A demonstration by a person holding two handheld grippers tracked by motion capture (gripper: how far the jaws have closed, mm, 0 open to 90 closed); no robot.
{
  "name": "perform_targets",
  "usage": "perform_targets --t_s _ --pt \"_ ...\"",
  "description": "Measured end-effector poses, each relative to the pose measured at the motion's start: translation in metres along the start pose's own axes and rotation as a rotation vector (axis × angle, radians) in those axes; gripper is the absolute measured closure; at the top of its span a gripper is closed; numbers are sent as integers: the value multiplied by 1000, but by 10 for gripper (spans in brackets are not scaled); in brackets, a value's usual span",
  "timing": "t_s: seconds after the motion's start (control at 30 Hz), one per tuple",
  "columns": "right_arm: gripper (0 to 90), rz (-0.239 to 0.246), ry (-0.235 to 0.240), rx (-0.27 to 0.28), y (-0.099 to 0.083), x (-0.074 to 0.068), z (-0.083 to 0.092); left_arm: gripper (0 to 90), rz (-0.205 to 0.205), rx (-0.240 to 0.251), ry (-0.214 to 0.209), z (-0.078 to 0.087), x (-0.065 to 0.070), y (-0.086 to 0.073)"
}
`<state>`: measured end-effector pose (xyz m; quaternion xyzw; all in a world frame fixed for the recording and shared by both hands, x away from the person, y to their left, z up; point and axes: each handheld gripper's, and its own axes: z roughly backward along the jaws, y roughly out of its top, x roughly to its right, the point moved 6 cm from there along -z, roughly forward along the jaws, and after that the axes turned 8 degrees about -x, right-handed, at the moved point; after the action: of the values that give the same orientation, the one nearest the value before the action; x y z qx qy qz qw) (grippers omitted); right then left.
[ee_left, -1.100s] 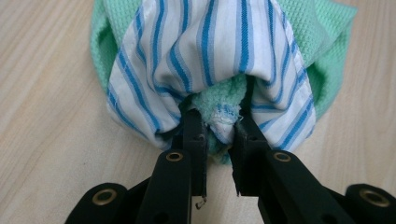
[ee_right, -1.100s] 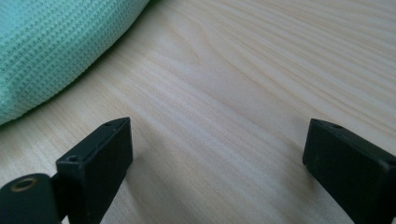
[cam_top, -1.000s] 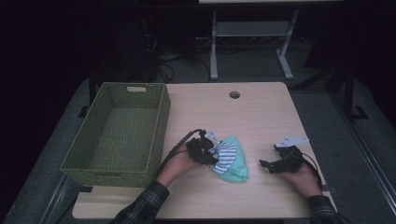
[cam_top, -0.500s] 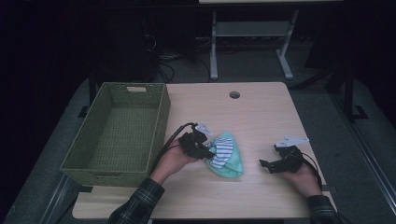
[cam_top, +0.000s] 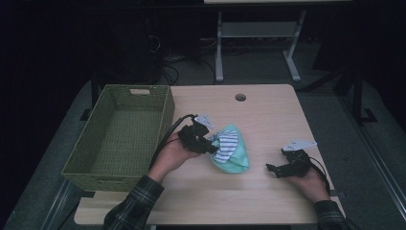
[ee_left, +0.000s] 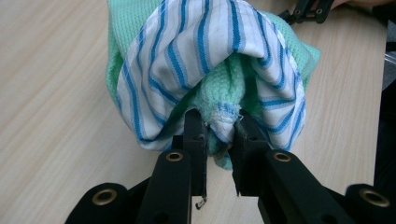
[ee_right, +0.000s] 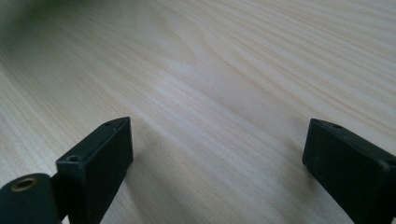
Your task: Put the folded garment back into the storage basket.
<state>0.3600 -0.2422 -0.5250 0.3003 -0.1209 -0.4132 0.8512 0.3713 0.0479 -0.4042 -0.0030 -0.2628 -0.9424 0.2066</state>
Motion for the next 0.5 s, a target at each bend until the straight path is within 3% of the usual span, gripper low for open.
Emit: perform_targets --t_s 0.2,0.23,0.5 --pt "81 -1 -1 -1 0 0 0 776 6 19 16 18 -3 5" --pt "80 -1 -1 0 0 0 0 776 -9 13 22 22 -5 4" --pt "80 -1 -2 -1 0 0 0 776 8 28 52 46 -12 1"
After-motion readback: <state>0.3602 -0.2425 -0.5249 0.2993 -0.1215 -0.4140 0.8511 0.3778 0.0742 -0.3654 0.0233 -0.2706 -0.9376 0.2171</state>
